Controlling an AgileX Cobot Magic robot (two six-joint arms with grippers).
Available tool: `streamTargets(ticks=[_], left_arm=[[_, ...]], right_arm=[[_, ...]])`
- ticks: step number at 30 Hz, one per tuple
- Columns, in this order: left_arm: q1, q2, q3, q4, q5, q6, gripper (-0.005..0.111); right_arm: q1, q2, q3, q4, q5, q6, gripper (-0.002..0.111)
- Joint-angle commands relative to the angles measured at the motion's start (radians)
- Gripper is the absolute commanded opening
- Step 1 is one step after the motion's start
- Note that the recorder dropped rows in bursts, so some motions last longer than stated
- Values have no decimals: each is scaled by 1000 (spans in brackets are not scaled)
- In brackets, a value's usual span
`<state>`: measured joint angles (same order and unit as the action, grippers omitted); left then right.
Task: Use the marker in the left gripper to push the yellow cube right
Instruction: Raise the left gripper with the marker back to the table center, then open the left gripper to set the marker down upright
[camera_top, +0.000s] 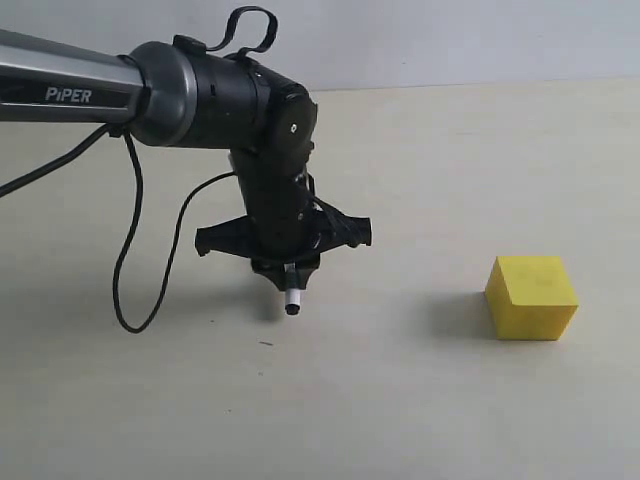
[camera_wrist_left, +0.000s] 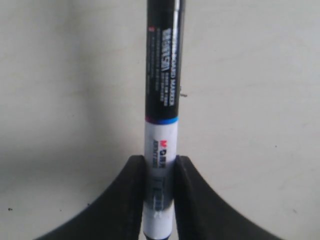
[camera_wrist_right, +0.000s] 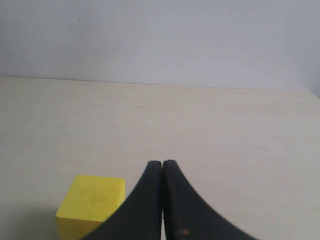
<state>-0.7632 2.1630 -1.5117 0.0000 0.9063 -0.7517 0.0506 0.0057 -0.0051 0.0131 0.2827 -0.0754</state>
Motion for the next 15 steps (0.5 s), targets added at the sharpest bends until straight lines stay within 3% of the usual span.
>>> streamTargets(ticks=[1, 9, 15], left_arm=[[-3, 11, -3, -13, -4, -11, 0], [-3, 11, -3, -13, -4, -10, 4], [-3, 11, -3, -13, -4, -10, 36]], right_arm=[[-5, -6, 5, -5, 0, -4, 0], [-5, -6, 5, -5, 0, -4, 0], [-5, -6, 5, -5, 1, -4, 0]])
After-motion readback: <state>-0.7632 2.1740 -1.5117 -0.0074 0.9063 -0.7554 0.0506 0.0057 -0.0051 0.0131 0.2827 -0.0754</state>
